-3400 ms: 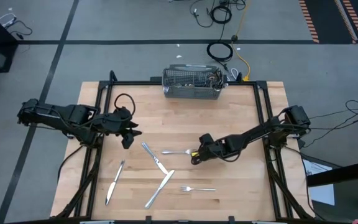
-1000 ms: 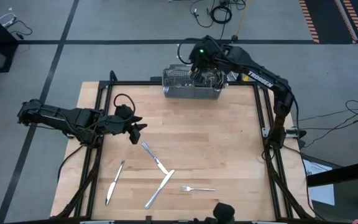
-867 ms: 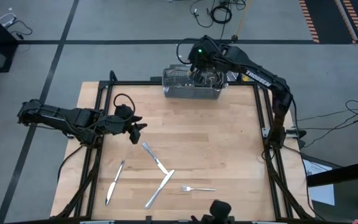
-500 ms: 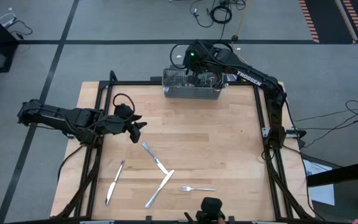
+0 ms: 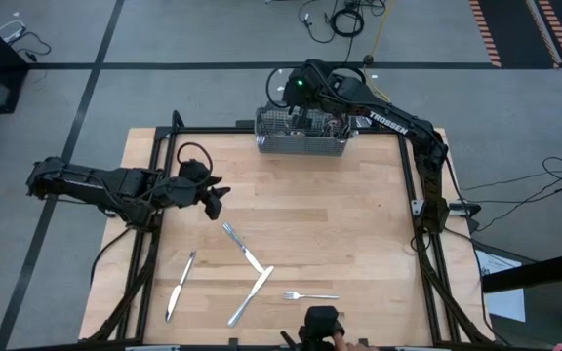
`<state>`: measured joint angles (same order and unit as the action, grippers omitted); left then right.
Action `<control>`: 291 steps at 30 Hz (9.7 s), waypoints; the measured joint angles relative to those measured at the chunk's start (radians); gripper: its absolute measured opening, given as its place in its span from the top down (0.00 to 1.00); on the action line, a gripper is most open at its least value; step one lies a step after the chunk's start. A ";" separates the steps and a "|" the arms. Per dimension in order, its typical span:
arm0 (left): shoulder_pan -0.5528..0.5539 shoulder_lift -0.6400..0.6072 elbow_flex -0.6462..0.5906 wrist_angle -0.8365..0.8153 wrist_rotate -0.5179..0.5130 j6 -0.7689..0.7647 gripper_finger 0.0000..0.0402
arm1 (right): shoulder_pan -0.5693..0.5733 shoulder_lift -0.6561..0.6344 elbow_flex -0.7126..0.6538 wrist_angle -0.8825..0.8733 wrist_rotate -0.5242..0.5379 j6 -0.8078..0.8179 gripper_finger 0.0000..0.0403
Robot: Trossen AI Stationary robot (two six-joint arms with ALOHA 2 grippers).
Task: Sort silverware
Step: Put the silver fork into the silverware organizer, then put the silver table knife into the silverware organizer
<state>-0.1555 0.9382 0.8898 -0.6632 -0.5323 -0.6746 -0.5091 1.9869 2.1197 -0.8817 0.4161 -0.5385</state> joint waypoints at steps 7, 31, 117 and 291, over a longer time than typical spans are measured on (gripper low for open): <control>0.001 0.000 0.000 0.000 0.000 0.001 0.53 | 0.008 0.000 0.000 -0.026 -0.002 -0.105 1.00; 0.001 0.000 -0.033 0.002 -0.005 0.001 0.53 | 0.090 0.177 0.000 0.019 0.054 -0.354 1.00; 0.080 0.648 -0.457 0.848 0.680 0.961 0.91 | 0.280 -0.281 0.230 -0.689 -0.394 0.420 0.55; 0.108 0.516 -0.706 1.219 0.362 0.209 1.00 | 0.424 -0.201 -1.327 1.050 -0.504 1.840 0.43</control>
<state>-0.0471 1.4544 0.1841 0.5555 -0.1704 -0.4658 -0.0851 1.7862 0.7925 0.1681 -0.0878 1.3014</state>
